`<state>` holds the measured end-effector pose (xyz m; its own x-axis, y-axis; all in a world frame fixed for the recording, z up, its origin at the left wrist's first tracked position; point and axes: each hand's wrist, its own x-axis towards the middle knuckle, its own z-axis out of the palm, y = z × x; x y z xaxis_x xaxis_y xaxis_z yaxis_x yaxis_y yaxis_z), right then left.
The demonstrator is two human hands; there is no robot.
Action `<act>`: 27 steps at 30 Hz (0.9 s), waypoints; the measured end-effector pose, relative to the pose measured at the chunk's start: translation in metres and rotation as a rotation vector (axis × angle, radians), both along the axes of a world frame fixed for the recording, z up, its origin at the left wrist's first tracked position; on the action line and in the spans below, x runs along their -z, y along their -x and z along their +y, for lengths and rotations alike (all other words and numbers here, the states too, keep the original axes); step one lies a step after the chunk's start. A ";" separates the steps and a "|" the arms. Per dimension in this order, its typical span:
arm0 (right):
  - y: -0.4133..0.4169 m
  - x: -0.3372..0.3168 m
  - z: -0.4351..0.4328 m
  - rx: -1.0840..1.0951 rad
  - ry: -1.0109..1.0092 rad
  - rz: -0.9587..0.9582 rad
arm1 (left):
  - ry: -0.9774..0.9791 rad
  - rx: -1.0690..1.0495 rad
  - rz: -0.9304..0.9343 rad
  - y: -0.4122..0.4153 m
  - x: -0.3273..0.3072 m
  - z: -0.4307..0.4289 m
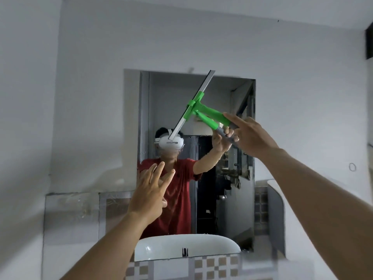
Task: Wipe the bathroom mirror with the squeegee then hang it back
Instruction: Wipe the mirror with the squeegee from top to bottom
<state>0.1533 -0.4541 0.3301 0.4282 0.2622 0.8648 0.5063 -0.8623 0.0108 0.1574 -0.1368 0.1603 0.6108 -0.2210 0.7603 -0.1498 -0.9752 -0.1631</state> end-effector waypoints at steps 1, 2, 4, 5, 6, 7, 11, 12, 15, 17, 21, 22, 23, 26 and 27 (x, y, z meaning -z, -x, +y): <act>0.002 0.003 0.001 -0.003 -0.046 0.004 | -0.006 0.002 -0.002 0.000 0.000 0.000; 0.004 0.005 0.001 -0.010 -0.104 0.022 | -0.007 0.006 -0.012 0.001 0.000 -0.001; 0.006 0.011 -0.004 -0.021 -0.214 0.071 | -0.002 0.023 -0.031 0.002 -0.001 -0.001; 0.008 0.014 -0.007 -0.023 -0.254 0.096 | -0.004 0.028 -0.033 0.002 -0.001 -0.001; 0.010 0.019 -0.010 -0.019 -0.283 0.117 | -0.004 0.032 -0.034 0.002 -0.002 -0.001; 0.010 0.024 -0.012 -0.017 -0.317 0.134 | 0.003 0.037 -0.032 0.002 -0.002 -0.001; 0.012 0.051 -0.009 -0.029 -0.497 0.203 | 0.004 0.045 -0.054 0.003 0.000 -0.003; 0.014 0.061 -0.004 -0.037 -0.509 0.221 | -0.008 0.037 -0.059 0.003 0.000 -0.003; 0.020 0.089 0.012 -0.035 -0.494 0.255 | -0.052 0.010 -0.066 0.005 -0.002 -0.004; 0.022 0.104 0.021 -0.037 -0.503 0.268 | -0.087 -0.002 -0.075 0.007 -0.001 -0.003; 0.024 0.115 0.032 -0.014 -0.495 0.296 | -0.083 -0.028 -0.070 0.010 0.020 0.002; 0.024 0.117 0.036 -0.014 -0.493 0.308 | -0.072 -0.032 -0.061 0.011 0.026 0.004; 0.024 0.120 0.041 -0.021 -0.493 0.318 | -0.060 -0.033 -0.050 0.011 0.031 0.006; 0.024 0.132 0.056 -0.069 -0.560 0.352 | -0.020 -0.007 -0.030 0.011 0.036 0.007; 0.025 0.137 0.064 -0.100 -0.598 0.366 | -0.014 0.005 -0.022 0.011 0.035 0.006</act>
<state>0.1280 -0.3902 0.1931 0.7177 -0.1596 0.6779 0.4638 -0.6166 -0.6362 0.1463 -0.1309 0.1252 0.5928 -0.2342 0.7705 -0.1505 -0.9721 -0.1798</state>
